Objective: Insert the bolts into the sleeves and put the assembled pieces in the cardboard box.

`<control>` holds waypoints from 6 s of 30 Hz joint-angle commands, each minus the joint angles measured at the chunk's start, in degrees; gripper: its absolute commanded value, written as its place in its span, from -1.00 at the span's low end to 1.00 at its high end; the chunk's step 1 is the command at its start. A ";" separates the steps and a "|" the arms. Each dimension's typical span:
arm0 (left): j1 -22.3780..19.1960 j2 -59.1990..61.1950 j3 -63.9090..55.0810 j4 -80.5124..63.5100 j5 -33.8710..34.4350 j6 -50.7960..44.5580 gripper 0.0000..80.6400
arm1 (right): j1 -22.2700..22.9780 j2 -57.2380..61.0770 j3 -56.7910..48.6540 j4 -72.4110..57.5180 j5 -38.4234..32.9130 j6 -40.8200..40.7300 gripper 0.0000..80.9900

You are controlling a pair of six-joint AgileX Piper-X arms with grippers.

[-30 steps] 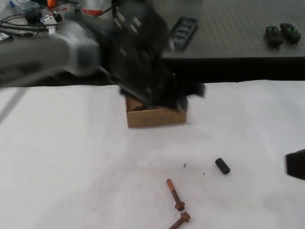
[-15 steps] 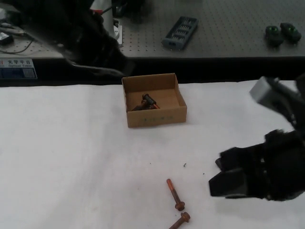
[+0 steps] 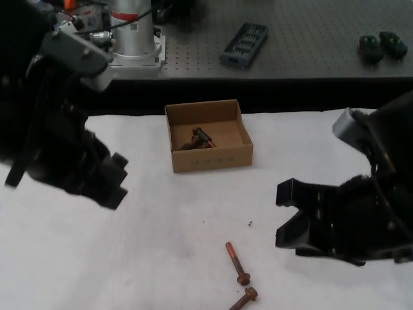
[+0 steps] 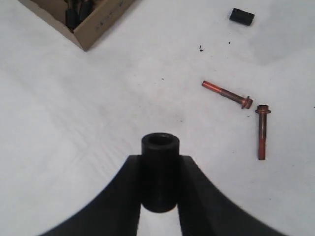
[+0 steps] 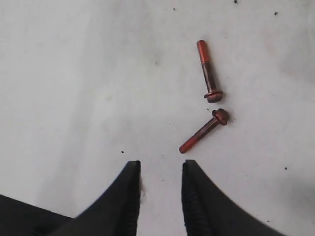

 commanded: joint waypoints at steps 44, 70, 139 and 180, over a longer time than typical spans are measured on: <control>0.18 -20.97 14.16 -7.78 -2.92 -2.71 -0.68 | 4.29 29.62 -2.21 -16.26 1.51 34.51 -0.43; 0.18 -23.75 14.16 -7.78 -3.01 -3.13 -0.68 | 4.29 34.37 -8.19 -11.79 4.83 44.07 -0.43; 0.18 -21.24 33.45 -33.96 13.76 -23.30 -0.68 | 0.31 19.42 -12.43 -3.85 11.78 -25.38 -0.94; -9.51 3.37 44.59 -87.33 14.20 -39.26 -0.68 | 0.93 5.75 -11.20 -10.24 -5.53 -40.39 -0.94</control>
